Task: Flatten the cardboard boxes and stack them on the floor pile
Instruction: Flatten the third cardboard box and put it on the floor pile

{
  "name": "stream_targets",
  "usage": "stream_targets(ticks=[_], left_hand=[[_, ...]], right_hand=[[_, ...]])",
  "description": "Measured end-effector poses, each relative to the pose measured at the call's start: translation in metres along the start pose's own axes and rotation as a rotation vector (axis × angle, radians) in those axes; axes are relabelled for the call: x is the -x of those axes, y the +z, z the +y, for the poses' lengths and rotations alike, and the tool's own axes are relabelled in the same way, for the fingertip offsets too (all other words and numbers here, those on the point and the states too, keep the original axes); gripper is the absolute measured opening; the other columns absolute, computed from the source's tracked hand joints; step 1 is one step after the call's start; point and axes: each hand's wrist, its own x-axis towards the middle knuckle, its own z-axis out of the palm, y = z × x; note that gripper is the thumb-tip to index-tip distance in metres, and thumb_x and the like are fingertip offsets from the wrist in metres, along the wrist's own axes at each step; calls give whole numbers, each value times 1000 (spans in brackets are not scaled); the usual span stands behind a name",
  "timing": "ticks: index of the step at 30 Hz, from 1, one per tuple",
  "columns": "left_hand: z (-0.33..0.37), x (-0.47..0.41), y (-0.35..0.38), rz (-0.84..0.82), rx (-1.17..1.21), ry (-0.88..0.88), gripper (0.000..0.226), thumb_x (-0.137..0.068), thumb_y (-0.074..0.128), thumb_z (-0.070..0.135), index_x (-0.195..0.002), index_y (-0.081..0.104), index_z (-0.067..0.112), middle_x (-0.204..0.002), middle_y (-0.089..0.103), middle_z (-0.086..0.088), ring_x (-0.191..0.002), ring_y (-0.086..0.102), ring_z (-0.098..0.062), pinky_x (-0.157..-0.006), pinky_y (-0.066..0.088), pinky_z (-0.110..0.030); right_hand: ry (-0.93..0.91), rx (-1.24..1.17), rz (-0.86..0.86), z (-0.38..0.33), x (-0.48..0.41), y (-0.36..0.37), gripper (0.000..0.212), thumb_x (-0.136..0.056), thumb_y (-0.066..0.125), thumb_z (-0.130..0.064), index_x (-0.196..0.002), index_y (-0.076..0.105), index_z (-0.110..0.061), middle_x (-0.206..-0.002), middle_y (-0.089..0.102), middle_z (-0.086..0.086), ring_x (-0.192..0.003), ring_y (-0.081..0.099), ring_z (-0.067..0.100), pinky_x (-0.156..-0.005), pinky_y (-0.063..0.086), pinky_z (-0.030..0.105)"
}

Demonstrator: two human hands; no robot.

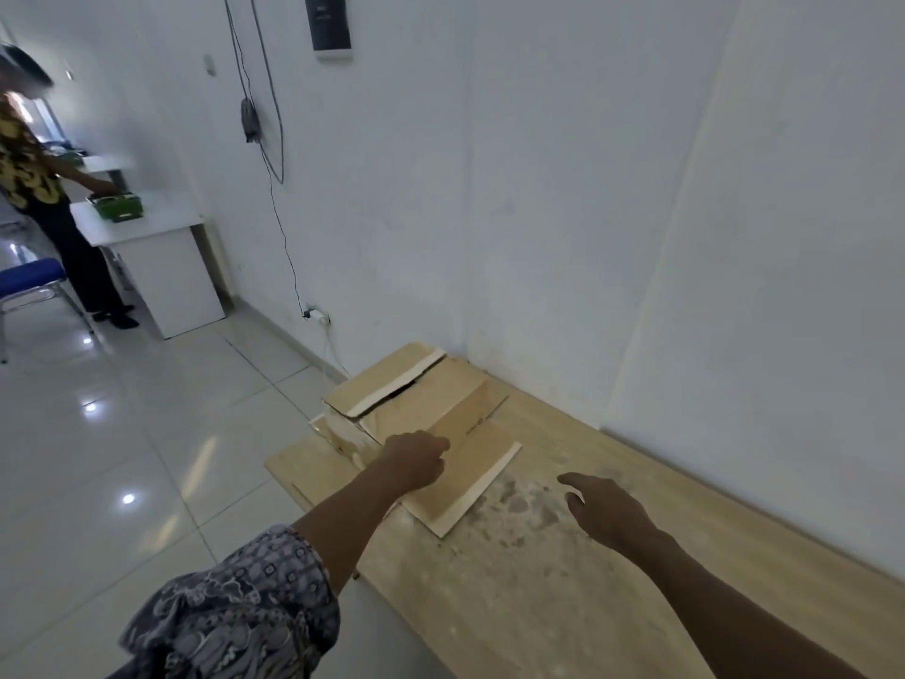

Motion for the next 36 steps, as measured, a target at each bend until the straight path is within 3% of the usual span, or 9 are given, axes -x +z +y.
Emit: stream_targets(ticks=[3, 12, 15, 19, 21, 27, 33, 36], left_hand=[[-33, -28, 0, -3, -11, -31, 36, -97, 41, 25, -131, 51, 20, -124, 61, -8, -108, 61, -28, -78, 48, -37], [-109, -115, 7, -32, 41, -8, 38, -97, 39, 23, -135, 46, 19, -129, 55, -4, -113, 58, -26, -82, 45, -37], [-124, -141, 21, -61, 73, 23, 31, -97, 38, 24, -125, 47, 15, -123, 54, -7, -110, 56, -27, -79, 44, -38], [-134, -165, 46, -114, 35, 36, 36, -99, 36, 33, -128, 42, 12, -145, 38, -13, -124, 45, -33, -97, 42, -49], [-136, -172, 56, -58, -5, 45, 40, -99, 34, 35, -130, 41, 12, -149, 33, -15, -129, 40, -34, -97, 40, -50], [-138, -189, 53, 121, 168, 124, 28, -97, 37, 30, -116, 48, 12, -120, 54, -8, -99, 58, -33, -82, 50, -42], [-150, -204, 41, 246, 391, 103, 24, -93, 43, 23, -105, 57, 7, -94, 65, -15, -89, 63, -37, -74, 50, -40], [-151, -200, 18, 295, 685, 121, 29, -100, 46, 31, -115, 62, 12, -84, 71, -10, -74, 67, -23, -66, 53, -34]], right_hand=[[-4, 4, -28, -6, -27, 6, 39, -100, 41, -31, -138, 50, -32, -143, 53, -7, -128, 51, 17, -99, 47, 37], [131, -8, -18, -17, -87, 20, 38, -100, 43, -29, -138, 52, -27, -141, 55, -4, -127, 53, 18, -100, 47, 36], [163, -5, -13, -31, -105, 29, 38, -100, 43, -29, -137, 52, -28, -141, 56, -4, -125, 55, 18, -99, 48, 36], [208, -23, -17, -56, -125, 35, 39, -102, 42, -27, -140, 50, -26, -143, 53, -4, -128, 52, 18, -102, 44, 33], [220, -28, -14, -68, -131, 38, 39, -102, 42, -25, -140, 50, -24, -144, 52, -3, -130, 50, 19, -102, 43, 33], [262, -69, -3, -89, -142, 44, 39, -101, 42, -25, -139, 51, -25, -144, 52, -3, -130, 50, 20, -102, 44, 36], [283, -103, 16, -105, -148, 43, 39, -101, 43, -25, -138, 52, -27, -143, 53, -4, -128, 52, 20, -99, 46, 36], [258, -134, 47, -117, -154, 38, 39, -101, 44, -26, -138, 52, -26, -144, 52, -3, -130, 50, 20, -102, 44, 35]])
